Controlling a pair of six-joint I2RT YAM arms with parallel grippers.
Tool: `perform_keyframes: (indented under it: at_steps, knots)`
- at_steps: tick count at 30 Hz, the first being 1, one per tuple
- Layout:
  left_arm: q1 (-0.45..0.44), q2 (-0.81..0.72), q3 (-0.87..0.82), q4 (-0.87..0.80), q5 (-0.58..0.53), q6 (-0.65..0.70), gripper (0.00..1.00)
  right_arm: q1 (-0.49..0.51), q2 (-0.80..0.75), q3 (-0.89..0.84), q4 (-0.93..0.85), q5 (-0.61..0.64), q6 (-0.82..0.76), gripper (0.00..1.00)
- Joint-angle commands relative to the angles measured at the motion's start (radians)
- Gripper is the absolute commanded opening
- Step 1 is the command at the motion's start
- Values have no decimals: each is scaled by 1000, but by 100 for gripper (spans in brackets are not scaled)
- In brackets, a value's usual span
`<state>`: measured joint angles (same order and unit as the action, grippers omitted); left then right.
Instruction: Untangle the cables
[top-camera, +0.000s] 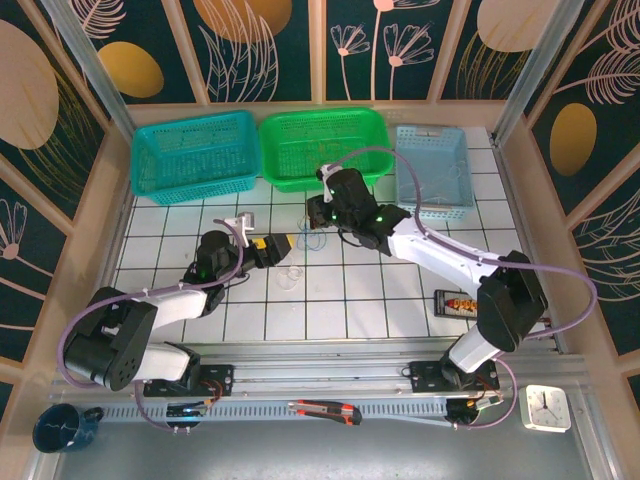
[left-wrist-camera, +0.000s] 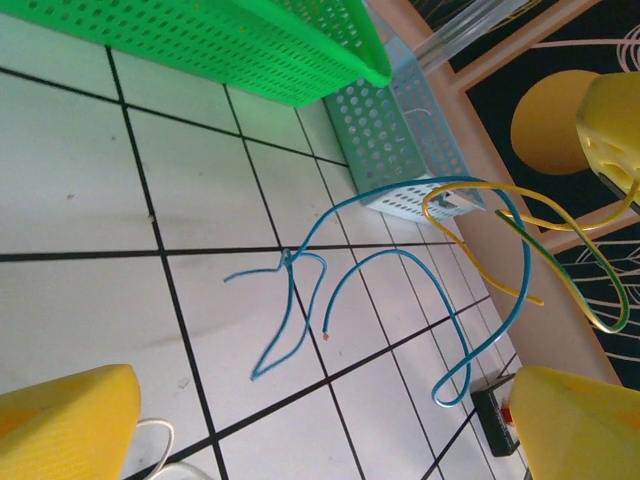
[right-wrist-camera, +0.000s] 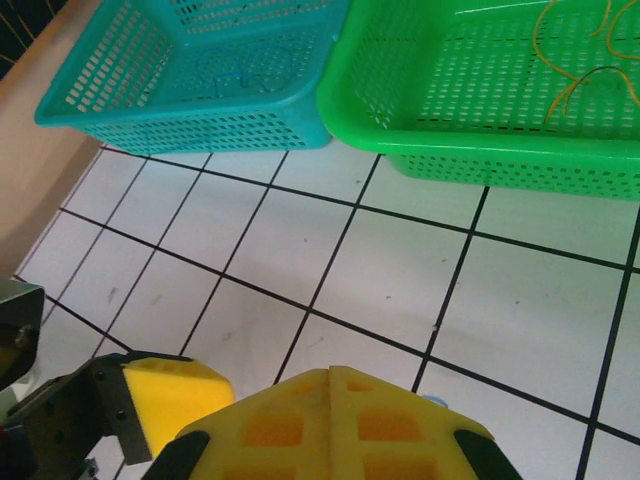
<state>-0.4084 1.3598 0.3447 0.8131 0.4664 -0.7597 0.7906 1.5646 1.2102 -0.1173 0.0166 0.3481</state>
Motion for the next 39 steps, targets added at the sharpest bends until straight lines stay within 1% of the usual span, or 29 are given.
perform_keyframes:
  at_steps: [1, 6, 12, 16, 18, 20, 22, 24, 26, 28, 29, 33, 39]
  knots:
    - [-24, 1, 26, 54, 41, 56, 94, -8, -38, 26, 14, -35, 37, 0]
    - [-62, 25, 72, 32, 37, 89, 94, -5, -51, 29, 34, -67, 65, 0]
    - [-79, 73, 103, 53, 25, 89, 93, 2, -74, 25, 62, -105, 102, 0]
    - [-85, 93, 105, 72, 23, 91, 90, 7, -96, 18, 77, -119, 125, 0]
    - [-87, 104, 105, 82, 22, 91, 83, 6, -107, 12, 85, -128, 134, 0]
    - [-87, 110, 105, 94, 19, 86, 72, 7, -114, 7, 90, -133, 141, 0]
    - [-87, 114, 102, 112, 7, 76, 57, 7, -119, 2, 93, -134, 144, 0]
    - [-87, 111, 99, 130, -3, 67, 45, 8, -123, -3, 93, -128, 146, 0]
    - [-87, 109, 93, 148, -12, 57, 31, 6, -124, -9, 91, -120, 141, 0]
    - [-87, 101, 81, 166, -26, 40, 9, -2, -127, -16, 88, -115, 137, 0]
    - [-87, 97, 75, 169, -34, 34, 1, -9, -129, -20, 87, -114, 135, 0]
    - [-86, 57, 36, 151, -85, 1, 0, -72, -147, -47, 87, -122, 126, 0]
    - [-87, -22, 3, 15, -152, -17, 0, -234, -191, -89, 85, -147, 114, 0]
